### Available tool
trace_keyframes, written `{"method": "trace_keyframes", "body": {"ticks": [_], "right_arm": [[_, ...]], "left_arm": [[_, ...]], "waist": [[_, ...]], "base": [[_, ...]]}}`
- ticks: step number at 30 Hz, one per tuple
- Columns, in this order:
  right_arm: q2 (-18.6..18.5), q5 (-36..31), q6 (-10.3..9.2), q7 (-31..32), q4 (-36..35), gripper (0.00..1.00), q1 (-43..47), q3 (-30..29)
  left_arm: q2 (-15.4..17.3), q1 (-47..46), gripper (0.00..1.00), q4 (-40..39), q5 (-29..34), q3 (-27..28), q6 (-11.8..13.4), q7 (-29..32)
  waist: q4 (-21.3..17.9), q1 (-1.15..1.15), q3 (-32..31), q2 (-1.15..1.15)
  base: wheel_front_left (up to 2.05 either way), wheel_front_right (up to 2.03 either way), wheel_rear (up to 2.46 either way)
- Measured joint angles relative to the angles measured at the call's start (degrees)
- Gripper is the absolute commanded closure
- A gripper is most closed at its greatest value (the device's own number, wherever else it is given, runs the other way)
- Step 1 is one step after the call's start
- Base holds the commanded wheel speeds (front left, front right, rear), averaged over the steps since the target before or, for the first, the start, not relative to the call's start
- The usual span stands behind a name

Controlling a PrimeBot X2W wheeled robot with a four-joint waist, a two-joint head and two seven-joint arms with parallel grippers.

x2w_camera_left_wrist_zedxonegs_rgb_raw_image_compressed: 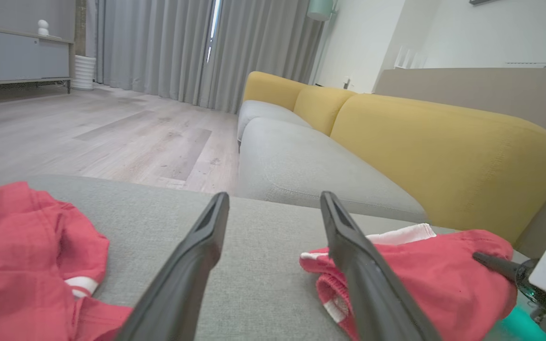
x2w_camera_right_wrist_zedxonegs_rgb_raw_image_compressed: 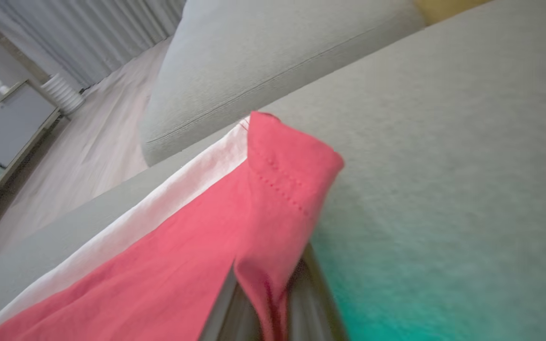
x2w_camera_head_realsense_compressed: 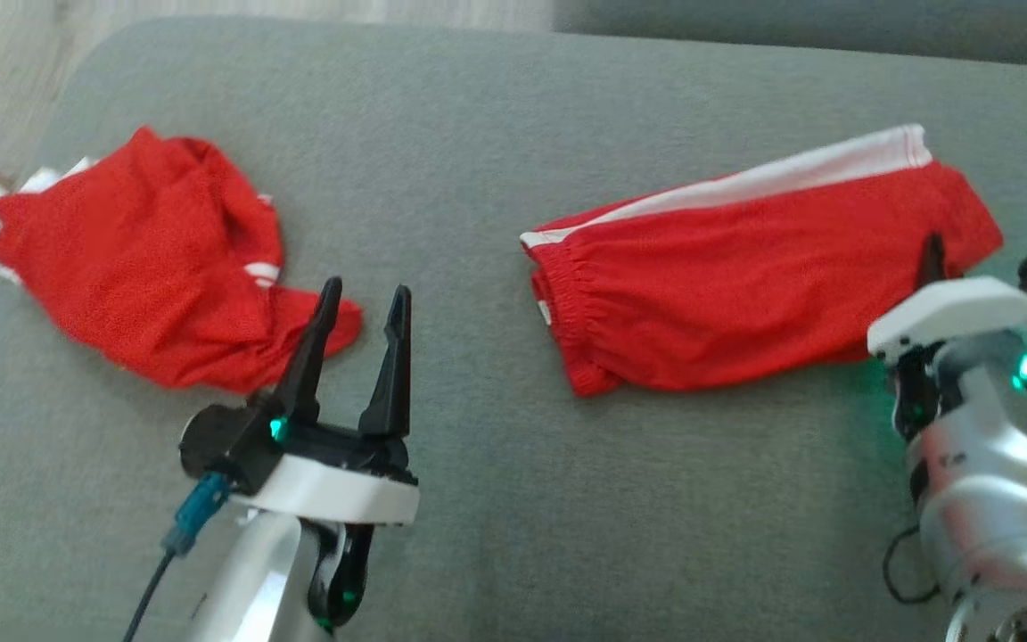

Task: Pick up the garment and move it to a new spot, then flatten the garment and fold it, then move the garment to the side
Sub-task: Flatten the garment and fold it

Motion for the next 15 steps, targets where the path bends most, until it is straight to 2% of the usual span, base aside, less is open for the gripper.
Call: {"method": "trace_keyframes", "body": {"ticks": [15], "right_arm": [[0.54,9.66,0.0,-1.91,-8.46,1.0,11.98,-2.11]], "left_arm": [[0.03,4.84,0.0,-0.86,1.59,1.81,-0.1,0.0]], "waist": [[-9.03,-0.01,-5.57,0.0]], "base": [[0.0,0.0,0.0]]}}
